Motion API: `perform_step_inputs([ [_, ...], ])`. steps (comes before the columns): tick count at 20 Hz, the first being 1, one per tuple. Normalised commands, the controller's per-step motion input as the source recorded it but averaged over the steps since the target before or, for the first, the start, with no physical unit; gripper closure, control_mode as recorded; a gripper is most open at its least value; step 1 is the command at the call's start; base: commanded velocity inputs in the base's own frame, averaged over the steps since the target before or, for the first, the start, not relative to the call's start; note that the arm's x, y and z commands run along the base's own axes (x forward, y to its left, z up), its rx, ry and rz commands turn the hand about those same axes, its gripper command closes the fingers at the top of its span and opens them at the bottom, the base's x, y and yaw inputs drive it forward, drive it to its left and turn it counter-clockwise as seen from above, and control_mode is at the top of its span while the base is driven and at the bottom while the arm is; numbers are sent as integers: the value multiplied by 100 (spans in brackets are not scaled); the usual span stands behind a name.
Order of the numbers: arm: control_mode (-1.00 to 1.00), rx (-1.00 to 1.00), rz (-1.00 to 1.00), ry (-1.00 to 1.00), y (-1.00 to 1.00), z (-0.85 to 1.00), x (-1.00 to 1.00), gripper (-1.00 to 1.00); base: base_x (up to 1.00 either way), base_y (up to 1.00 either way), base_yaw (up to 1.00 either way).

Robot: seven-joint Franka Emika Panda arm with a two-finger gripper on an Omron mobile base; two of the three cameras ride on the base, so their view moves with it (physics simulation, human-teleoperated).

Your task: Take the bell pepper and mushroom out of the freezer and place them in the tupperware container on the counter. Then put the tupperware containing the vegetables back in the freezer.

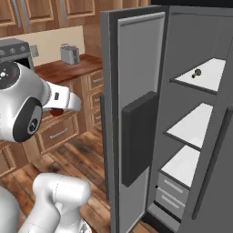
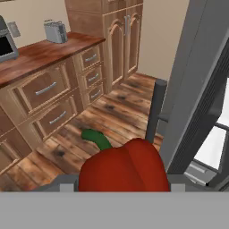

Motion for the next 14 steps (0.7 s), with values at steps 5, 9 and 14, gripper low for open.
perform_step_inputs([
  [5,100,0,0,0,0,0,0,100,-36,9,100],
  [9,100,0,0,0,0,0,0,100,-38,11,100],
  [14,100,0,0,0,0,0,0,100,-45,15,100],
])
